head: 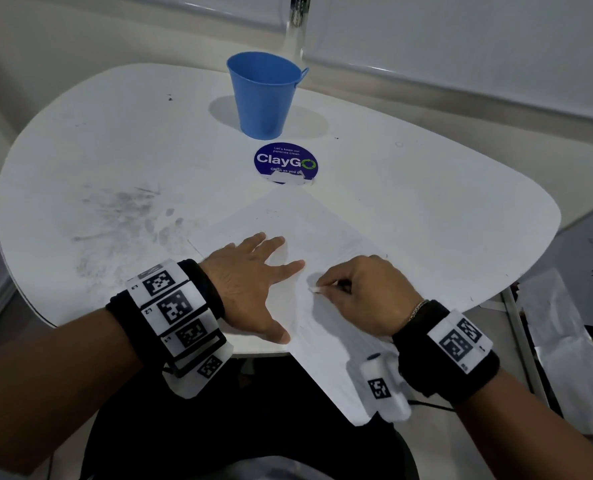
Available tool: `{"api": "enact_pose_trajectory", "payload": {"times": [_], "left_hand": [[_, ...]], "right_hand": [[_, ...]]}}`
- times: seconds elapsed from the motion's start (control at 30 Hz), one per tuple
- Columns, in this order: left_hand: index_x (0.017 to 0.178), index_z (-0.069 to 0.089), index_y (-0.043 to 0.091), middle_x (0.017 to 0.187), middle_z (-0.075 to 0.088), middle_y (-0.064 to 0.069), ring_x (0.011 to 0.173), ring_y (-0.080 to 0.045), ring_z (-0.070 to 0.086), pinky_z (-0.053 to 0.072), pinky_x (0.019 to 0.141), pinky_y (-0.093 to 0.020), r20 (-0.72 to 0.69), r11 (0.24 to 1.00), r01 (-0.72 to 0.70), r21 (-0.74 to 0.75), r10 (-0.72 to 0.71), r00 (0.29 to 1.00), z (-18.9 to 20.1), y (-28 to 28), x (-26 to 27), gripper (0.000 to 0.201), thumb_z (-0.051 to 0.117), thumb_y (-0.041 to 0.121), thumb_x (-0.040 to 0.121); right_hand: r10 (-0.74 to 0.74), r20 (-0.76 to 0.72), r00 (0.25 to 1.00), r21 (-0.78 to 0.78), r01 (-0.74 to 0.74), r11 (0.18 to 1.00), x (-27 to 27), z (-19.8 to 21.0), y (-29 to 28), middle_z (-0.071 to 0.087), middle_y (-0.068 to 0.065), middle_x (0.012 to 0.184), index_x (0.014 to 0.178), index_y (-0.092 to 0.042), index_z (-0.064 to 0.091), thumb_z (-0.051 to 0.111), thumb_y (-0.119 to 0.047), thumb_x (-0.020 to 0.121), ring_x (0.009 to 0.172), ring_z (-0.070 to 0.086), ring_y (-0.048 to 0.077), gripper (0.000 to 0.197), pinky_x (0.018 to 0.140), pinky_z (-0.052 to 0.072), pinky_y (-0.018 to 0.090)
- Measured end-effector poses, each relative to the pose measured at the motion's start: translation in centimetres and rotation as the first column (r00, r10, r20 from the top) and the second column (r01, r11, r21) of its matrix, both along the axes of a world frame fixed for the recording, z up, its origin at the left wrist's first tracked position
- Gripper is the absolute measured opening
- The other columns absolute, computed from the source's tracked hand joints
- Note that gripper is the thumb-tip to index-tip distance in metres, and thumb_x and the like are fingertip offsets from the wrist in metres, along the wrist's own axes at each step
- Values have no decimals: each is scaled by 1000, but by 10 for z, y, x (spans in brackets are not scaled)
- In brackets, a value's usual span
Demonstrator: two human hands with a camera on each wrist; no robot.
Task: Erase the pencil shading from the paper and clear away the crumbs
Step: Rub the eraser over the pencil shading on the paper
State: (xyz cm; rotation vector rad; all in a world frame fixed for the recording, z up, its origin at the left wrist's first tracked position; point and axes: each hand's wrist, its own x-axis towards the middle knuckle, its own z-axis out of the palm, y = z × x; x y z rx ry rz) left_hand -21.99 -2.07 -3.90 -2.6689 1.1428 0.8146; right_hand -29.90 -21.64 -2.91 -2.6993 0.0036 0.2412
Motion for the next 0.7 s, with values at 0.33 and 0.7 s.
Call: {"api": "enact_pose_trajectory", "payload": {"times": [0.33, 0.7], "left_hand": [[154, -15, 51, 165, -27, 8, 152, -19, -24, 5, 126, -45, 0, 1000, -1, 4, 1, 1000, 2, -1, -1, 111, 56, 85, 75], [154, -16, 51, 164, -28, 7, 152, -19, -25, 4, 126, -45, -7, 1000, -2, 3, 2, 1000, 0, 0, 1, 113, 56, 87, 73]], "right_hand": [[41, 0, 999, -37, -41, 998, -2, 3, 2, 74, -15, 91, 103, -32, 75, 59, -26, 92, 83, 67, 8, 21, 78, 53, 28], [117, -15, 993, 73, -116, 991, -7, -3, 12, 66, -22, 68, 99, -31, 76, 62, -27, 92, 61, 54, -2, 17, 68, 46, 23]]}}
